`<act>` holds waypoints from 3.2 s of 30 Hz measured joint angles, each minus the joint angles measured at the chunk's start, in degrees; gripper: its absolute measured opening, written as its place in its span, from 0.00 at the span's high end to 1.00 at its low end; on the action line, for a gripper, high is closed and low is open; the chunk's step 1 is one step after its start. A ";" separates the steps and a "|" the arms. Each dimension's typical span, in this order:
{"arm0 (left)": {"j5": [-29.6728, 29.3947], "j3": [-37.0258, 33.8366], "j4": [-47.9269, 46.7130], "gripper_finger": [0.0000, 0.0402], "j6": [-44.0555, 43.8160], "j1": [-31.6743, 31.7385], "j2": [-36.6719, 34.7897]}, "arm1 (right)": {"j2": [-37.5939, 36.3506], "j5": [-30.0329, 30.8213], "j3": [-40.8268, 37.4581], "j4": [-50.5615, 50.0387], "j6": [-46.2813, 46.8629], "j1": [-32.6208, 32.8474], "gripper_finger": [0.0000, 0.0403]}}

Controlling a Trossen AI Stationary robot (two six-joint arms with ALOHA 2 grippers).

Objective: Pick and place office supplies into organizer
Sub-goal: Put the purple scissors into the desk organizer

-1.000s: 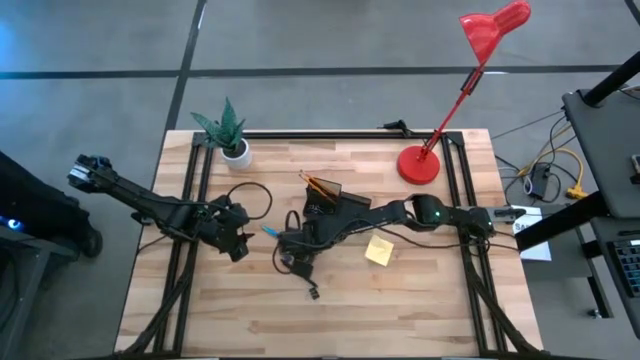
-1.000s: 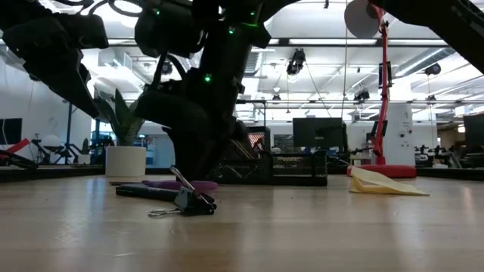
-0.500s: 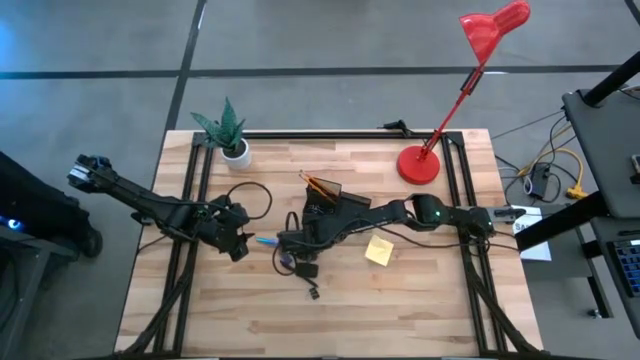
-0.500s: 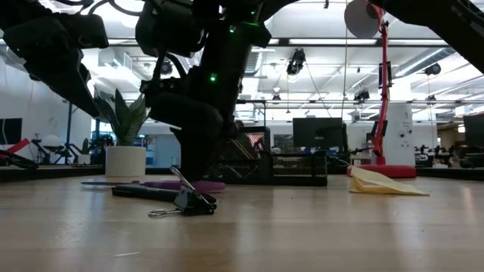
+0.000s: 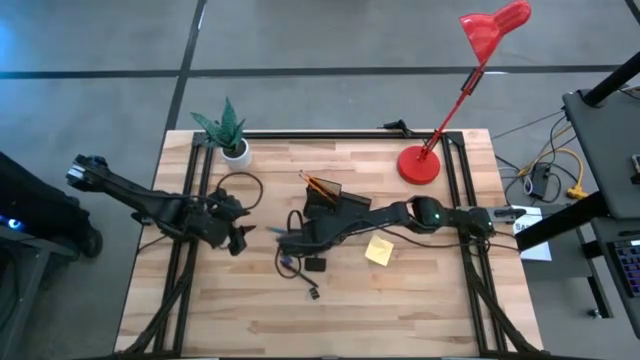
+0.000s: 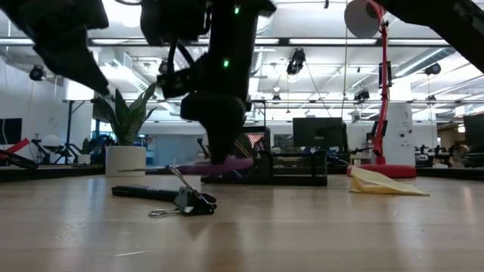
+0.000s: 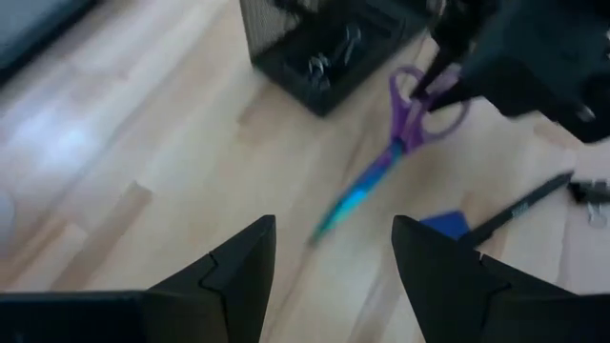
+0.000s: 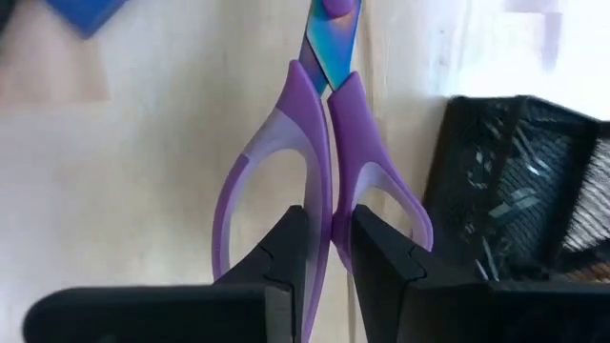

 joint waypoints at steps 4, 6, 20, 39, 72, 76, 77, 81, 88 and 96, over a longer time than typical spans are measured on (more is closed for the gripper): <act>-1.85 0.49 -0.04 0.51 0.52 0.00 -1.96 | 0.00 1.25 3.74 -5.73 0.08 1.46 0.88; -2.41 0.65 0.04 0.51 0.55 0.00 -2.97 | -0.22 1.50 5.81 -9.91 0.38 2.28 0.88; -4.76 0.61 -0.07 0.51 3.26 0.02 -7.39 | -7.39 5.48 7.38 -21.75 30.55 7.77 0.88; -5.81 0.61 -0.74 0.51 3.31 0.07 -10.44 | -17.97 -2.34 7.20 12.18 64.92 0.22 0.88; -7.82 -0.60 -9.54 0.51 -0.05 0.07 -13.67 | -21.84 4.08 1.50 -11.55 85.75 11.45 0.87; -7.84 -0.60 -9.52 0.51 -0.07 0.07 -14.29 | -21.88 9.92 -0.06 -3.83 98.05 9.91 0.87; -7.83 -0.60 -9.54 0.51 -0.07 0.07 -14.52 | -21.88 11.85 -0.93 -2.85 100.19 9.87 0.87; -7.86 -0.57 -9.91 0.51 -1.01 0.07 -15.90 | -21.88 16.23 -5.82 3.99 110.40 10.30 0.86; -8.21 -0.62 -15.57 0.51 -6.12 0.07 -18.51 | -22.51 30.06 -18.34 44.73 105.26 8.20 0.86; -7.69 -0.20 -19.07 0.51 -6.23 0.07 -21.42 | -21.26 53.65 -38.32 107.40 86.91 7.84 0.86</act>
